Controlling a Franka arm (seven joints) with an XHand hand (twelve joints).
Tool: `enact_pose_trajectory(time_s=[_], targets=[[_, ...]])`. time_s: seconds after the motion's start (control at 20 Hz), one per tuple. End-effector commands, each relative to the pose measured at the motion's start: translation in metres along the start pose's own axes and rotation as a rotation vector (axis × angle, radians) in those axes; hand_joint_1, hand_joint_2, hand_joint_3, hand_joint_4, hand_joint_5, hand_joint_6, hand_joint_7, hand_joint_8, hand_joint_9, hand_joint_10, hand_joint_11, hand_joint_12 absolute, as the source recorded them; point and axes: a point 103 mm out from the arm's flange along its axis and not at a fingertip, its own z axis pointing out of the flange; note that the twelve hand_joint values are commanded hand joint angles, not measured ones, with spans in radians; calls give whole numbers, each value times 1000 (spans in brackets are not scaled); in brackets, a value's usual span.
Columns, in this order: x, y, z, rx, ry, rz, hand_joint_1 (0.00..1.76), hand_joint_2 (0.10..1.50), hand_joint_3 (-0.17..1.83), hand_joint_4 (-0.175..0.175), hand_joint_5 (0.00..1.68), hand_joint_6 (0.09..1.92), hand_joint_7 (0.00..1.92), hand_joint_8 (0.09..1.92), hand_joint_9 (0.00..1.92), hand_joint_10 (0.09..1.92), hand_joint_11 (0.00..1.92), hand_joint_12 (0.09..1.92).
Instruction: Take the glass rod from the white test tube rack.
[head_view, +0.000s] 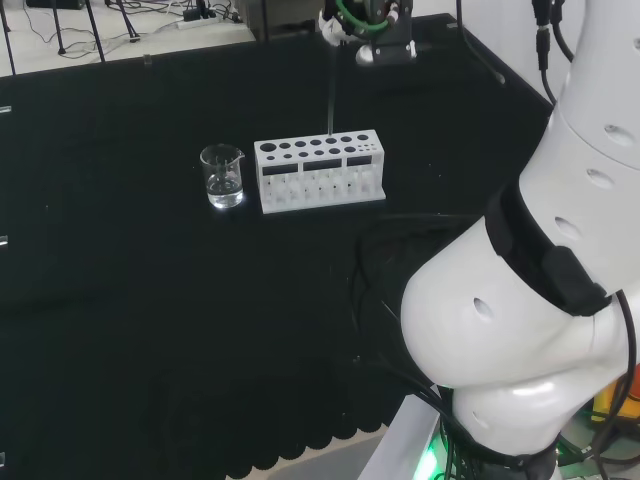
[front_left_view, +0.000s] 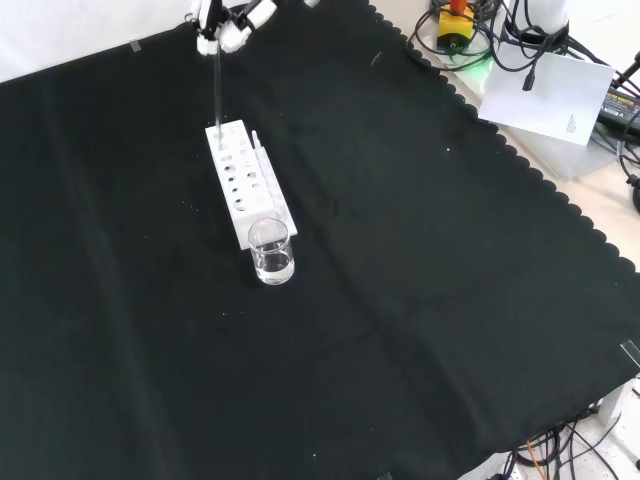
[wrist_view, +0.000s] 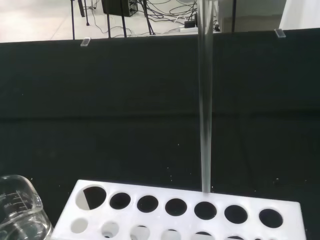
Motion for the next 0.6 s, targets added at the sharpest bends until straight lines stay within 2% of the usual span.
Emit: enact_pose_trajectory(time_s=[0.05, 0.4, 0.6], targets=[[12, -15, -47, -2, -20, -4, 1310, 1110, -175, -175, 1326, 124, 1155, 1058, 1540, 935, 1637, 570], [27, -27, -67, -22, -20, 12, 1311, 1108, -175, -175, 1332, 115, 1159, 1052, 1543, 929, 1640, 565], [39, -26, -69, -30, -15, -26, 1312, 1108, -175, -175, 1334, 110, 1160, 1051, 1544, 927, 1641, 563]])
